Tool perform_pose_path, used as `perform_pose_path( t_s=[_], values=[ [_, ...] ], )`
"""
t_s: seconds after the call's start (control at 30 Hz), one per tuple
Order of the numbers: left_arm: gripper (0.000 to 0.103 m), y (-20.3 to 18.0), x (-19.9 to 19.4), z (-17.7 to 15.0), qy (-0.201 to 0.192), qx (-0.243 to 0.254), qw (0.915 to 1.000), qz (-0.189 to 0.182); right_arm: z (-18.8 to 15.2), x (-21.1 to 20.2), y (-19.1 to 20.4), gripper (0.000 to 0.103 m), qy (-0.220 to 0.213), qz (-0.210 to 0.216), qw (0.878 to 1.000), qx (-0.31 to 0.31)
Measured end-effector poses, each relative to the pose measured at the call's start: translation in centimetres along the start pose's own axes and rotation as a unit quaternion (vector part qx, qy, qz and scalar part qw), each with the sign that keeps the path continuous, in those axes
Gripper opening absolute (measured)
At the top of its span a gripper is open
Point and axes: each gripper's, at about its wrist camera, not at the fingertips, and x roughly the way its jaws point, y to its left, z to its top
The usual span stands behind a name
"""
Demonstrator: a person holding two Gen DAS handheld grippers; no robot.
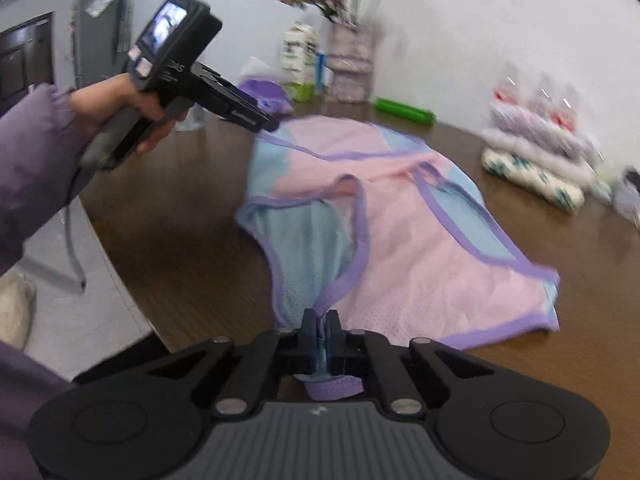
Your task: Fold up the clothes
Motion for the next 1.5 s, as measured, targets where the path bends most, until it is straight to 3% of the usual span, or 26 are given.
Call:
perform_pose_path(
  t_s=[0.1, 0.2, 0.33, 0.43, 0.6, 0.7, 0.8, 0.87, 0.97, 1.1, 1.23, 1.33, 1.37, 1.4, 1.43, 1.47, 1.5],
  values=[
    [0.046, 1.0, 2.4, -0.8, 0.043, -0.044, 0.9972, -0.042, -0.8, -1.7, -2.6, 0.021, 0.020, -0.061, 0.998, 0.018],
    [0.040, 1.9, 0.7, -3.1, 0.041, -0.097, 0.9918, -0.072, -1.3, -3.1, -5.1, 0.025, 0.029, -0.144, 0.987, 0.068],
    [0.041, 2.8, -2.1, -6.5, 0.012, -0.129, 0.9883, -0.080, -1.4, -4.0, -5.5, 0.022, -0.020, -0.096, 0.989, 0.114],
    [0.041, 3.2, -3.2, -7.4, 0.008, -0.133, 0.9882, -0.076, -1.3, -2.2, -4.7, 0.022, -0.004, -0.090, 0.990, 0.111],
    [0.041, 3.9, -4.8, -8.1, 0.034, -0.136, 0.9879, -0.065, -1.4, -2.3, -3.6, 0.016, 0.011, -0.120, 0.990, 0.068],
    [0.040, 3.7, -6.9, -9.3, 0.050, -0.145, 0.9842, -0.088, -2.1, -3.0, -4.2, 0.015, 0.021, -0.154, 0.986, 0.066],
    [0.042, 3.0, -9.2, -10.1, 0.061, -0.135, 0.9820, -0.118, -2.1, -3.5, -5.5, 0.023, 0.029, -0.176, 0.980, 0.090],
    [0.040, 2.9, -8.2, -8.0, 0.055, -0.119, 0.9832, -0.127, -1.5, -3.9, -6.5, 0.023, 0.028, -0.171, 0.979, 0.107],
    [0.042, 2.8, -6.0, -3.8, 0.041, -0.091, 0.9858, -0.135, 1.1, -4.1, -7.5, 0.026, -0.008, -0.142, 0.984, 0.106],
    [0.047, 2.8, -3.0, 1.9, 0.022, -0.054, 0.9876, -0.146, 6.9, 0.5, -6.9, 0.050, -0.040, -0.101, 0.992, 0.057],
    [0.047, 1.1, 1.7, 6.9, 0.019, -0.023, 0.9890, -0.145, 12.1, 7.9, -5.3, 0.047, -0.009, -0.056, 0.998, -0.008],
    [0.047, -1.6, 5.6, 8.1, 0.005, -0.024, 0.9918, -0.125, 14.0, 12.6, -6.5, 0.041, 0.026, -0.038, 0.998, 0.030],
    [0.045, -2.5, 6.4, 7.8, 0.000, -0.018, 0.9923, -0.123, 14.0, 13.7, -6.9, 0.036, 0.033, -0.042, 0.998, 0.045],
    [0.044, -3.3, 7.2, 7.4, 0.008, -0.013, 0.9922, -0.124, 13.8, 14.2, -7.1, 0.022, 0.034, -0.048, 0.997, 0.056],
    [0.036, -3.7, 7.8, 7.0, 0.013, -0.015, 0.9921, -0.123, 13.5, 14.5, -7.5, 0.003, 0.033, -0.054, 0.996, 0.067],
    [0.027, -3.9, 8.3, 6.5, 0.013, -0.022, 0.9923, -0.121, 13.0, 14.3, -7.9, 0.002, 0.027, -0.054, 0.995, 0.079],
    [0.027, -4.1, 8.8, 6.0, 0.013, -0.028, 0.9925, -0.118, 12.4, 13.9, -8.4, 0.001, 0.018, -0.052, 0.994, 0.092]
  ],
)
